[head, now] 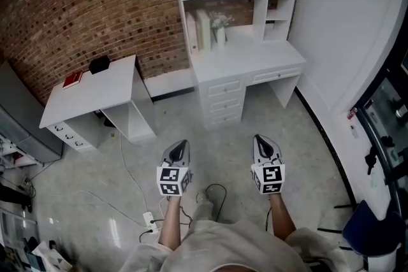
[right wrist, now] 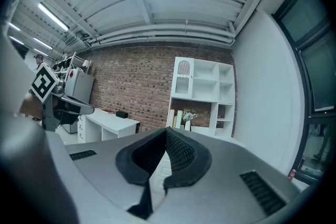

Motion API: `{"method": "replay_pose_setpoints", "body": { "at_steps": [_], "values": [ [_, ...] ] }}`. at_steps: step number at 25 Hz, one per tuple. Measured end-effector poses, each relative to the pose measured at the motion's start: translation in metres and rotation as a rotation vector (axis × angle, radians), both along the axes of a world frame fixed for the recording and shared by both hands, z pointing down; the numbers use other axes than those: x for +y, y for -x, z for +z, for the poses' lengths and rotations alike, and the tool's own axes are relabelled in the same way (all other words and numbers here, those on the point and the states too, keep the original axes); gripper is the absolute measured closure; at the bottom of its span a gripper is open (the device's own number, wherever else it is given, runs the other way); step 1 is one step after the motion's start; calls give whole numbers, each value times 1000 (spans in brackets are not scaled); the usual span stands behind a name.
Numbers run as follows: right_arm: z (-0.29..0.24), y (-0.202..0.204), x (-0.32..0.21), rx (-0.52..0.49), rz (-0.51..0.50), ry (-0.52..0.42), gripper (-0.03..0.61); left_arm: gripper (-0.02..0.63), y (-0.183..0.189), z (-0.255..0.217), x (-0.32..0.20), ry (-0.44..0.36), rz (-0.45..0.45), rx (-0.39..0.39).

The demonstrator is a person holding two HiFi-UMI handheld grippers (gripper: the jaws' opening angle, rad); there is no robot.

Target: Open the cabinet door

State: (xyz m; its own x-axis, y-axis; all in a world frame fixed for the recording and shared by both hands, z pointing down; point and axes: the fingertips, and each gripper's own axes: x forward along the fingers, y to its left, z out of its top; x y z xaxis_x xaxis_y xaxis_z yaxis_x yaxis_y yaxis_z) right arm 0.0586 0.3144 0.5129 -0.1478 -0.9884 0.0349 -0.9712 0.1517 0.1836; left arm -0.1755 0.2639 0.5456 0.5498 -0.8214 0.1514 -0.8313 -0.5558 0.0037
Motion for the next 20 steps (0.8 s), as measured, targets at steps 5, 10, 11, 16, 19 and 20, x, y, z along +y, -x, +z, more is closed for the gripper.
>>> {"method": "replay_pose_setpoints", "body": {
  "at_steps": [5,10,11,16,19,20],
  "values": [
    [3,-8,-33,-10,3,2,566,588,-14,6,-34,15,15,13],
    [11,-16,-81,-20,4,7,566,588,-27,16,-91,14,48,-4],
    [13,-17,-94,-21,7,9,566,588,-29,16,-105,13,52,-6],
    [16,-22,-164,-12,29,26,566,588,-38,13,-183,18,78,6],
    [11,-22,-209,-8,41,31,566,588,-41,8,-230,16,93,11],
    [8,-23,-224,-5,45,29,566,588,-42,5,-247,13,96,15]
  ]
}}
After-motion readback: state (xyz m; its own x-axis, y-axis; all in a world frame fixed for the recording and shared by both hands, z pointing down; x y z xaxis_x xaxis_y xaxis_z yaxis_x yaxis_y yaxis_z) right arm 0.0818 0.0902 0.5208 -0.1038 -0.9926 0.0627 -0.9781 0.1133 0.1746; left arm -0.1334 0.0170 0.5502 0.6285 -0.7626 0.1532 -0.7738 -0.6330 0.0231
